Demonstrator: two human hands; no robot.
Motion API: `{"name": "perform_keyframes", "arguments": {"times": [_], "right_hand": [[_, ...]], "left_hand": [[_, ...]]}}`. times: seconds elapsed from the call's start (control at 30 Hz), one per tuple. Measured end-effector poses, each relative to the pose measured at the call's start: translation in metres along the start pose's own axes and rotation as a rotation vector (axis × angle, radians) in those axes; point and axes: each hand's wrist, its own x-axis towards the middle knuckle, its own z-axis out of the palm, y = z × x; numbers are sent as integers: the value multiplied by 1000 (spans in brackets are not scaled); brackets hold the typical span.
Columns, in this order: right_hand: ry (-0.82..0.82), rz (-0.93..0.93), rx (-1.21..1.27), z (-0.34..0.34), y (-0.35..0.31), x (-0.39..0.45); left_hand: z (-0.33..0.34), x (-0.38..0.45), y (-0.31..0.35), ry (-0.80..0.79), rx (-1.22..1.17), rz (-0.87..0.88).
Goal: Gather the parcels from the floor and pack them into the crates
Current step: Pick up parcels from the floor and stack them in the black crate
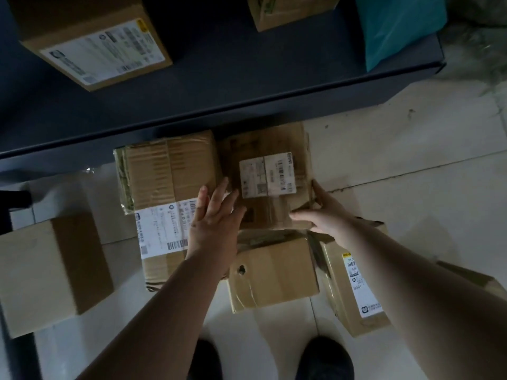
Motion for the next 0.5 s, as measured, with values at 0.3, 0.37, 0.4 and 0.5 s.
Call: {"name": "perform_keyframes", "arguments": {"times": [0.3,0.37,0.4,0.5], "right_hand": [[428,-155,-561,21,2,-9],[548,-217,-547,30,12,-23],[549,-217,-534,36,20,-30],[384,-59,-523,61,45,-48]], "left_hand": [[3,-18,-23,75,42,38],[8,-29,-8,170,-176,55],[10,-35,2,181,-322,54],[32,-54,37,-50,-599,-171]]}}
